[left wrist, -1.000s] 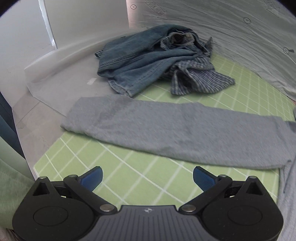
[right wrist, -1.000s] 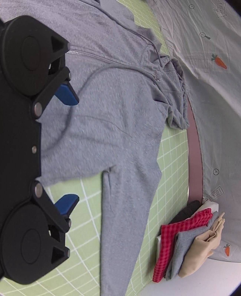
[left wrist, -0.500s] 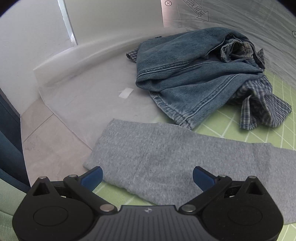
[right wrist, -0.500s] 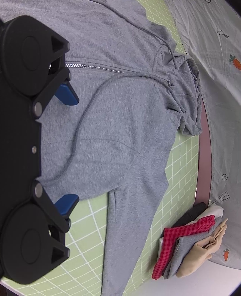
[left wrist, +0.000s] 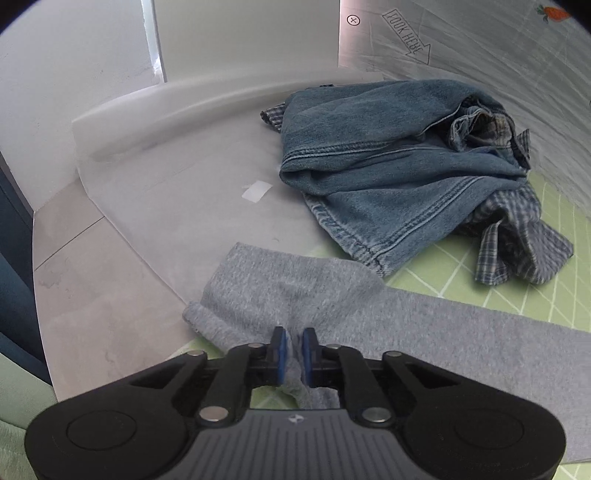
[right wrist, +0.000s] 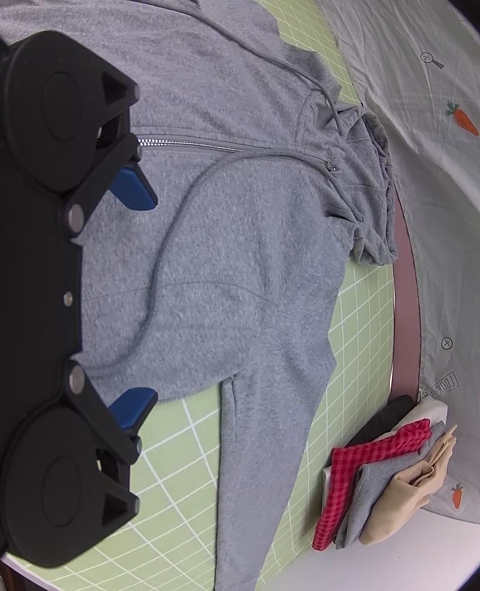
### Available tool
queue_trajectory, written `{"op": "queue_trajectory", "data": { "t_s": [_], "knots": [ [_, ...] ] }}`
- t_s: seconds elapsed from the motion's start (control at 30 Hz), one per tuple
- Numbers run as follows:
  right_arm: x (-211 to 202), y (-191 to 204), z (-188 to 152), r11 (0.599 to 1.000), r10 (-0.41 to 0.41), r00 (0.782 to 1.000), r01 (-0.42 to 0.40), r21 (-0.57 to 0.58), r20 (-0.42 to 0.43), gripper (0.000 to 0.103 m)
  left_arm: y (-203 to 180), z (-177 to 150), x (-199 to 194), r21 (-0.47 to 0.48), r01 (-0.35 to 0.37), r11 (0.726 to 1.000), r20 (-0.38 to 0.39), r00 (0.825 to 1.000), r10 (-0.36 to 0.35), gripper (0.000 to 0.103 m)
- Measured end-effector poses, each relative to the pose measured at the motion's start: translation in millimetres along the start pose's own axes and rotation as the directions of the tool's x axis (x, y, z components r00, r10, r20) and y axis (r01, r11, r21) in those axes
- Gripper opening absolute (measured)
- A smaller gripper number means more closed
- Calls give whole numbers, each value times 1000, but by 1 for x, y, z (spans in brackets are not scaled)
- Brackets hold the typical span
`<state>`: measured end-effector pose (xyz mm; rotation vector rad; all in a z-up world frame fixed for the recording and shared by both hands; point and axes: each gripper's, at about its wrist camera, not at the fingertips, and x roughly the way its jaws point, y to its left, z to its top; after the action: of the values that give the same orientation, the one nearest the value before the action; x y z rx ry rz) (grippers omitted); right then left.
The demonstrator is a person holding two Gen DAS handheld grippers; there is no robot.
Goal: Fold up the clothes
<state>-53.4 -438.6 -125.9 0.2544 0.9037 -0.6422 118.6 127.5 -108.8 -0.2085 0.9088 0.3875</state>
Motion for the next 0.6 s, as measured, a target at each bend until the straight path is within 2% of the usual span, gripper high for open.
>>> {"op": "queue_trajectory", "data": {
  "t_s": [0.17, 0.33, 0.5, 0.6],
  "knots": [
    [-6, -13, -5, 1000, -3, 1000, 3, 21, 23, 103, -7, 0, -28, -45, 118, 992, 21, 993, -117, 0],
    [-8, -35, -11, 999, 15, 1000, -16, 45, 23, 103, -56, -17, -69, 10, 243, 970, 50, 969, -243, 0],
    [-12, -63, -11, 999, 46, 998, -47, 25, 35, 103, -121, -44, -114, 69, 373, 925, 34, 926, -376, 0],
    [-13, -87, -9, 998, 52, 998, -54, 30, 42, 103, -171, -75, -140, 103, 470, 876, -24, 882, -470, 0]
  ]
}}
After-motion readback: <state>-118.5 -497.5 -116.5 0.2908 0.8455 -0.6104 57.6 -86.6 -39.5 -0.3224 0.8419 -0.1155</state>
